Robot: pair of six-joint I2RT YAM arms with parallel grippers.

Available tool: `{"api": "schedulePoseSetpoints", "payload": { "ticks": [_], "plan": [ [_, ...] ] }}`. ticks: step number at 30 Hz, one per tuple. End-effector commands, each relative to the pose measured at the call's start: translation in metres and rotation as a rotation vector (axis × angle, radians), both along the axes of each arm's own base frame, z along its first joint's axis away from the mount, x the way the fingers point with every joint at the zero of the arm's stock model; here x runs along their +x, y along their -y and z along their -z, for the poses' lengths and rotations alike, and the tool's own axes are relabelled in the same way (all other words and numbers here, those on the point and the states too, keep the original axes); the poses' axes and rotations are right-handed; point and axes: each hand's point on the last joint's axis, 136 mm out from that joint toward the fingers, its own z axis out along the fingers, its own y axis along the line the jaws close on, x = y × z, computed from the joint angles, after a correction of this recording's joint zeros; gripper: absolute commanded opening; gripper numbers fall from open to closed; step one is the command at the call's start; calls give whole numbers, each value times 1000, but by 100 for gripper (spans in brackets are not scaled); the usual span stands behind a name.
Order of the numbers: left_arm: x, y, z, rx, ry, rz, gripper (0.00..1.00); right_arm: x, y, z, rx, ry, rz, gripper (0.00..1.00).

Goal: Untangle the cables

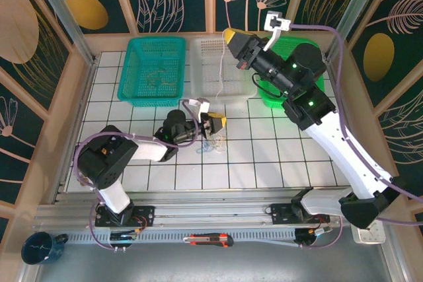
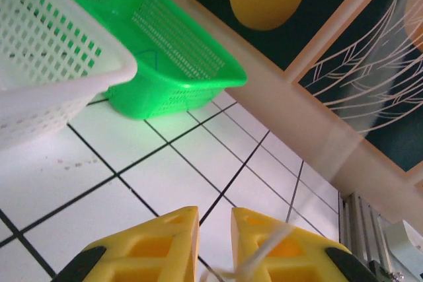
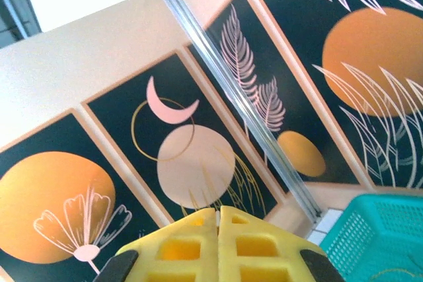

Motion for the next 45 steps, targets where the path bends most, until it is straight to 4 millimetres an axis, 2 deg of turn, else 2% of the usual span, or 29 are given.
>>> {"api": "schedulePoseSetpoints", "payload": {
  "ticks": [1,6,18,22,26,32,39,45],
  "plan": [
    [-5,3,7,-10,-15,28,21,-5,1,-21,51,54,-28,0],
    [-7,2,21,3,-44,28,25,-6,3,-29,57,72,-22,0],
    [-14,-2,46,31,-95,35,51,-3,12,-63,73,143,8,0],
    [-17,-4,51,42,-102,36,55,-4,17,-77,79,174,19,0],
    [-19,-6,57,54,-112,37,54,-5,23,-90,87,201,36,0],
    [-23,-8,67,65,-131,43,40,-8,30,-108,104,238,42,0],
    [-28,-12,80,82,-157,46,43,-13,38,-122,117,267,55,0],
    [-34,-16,89,96,-176,46,27,-19,48,-134,127,296,77,0]
  ]
}}
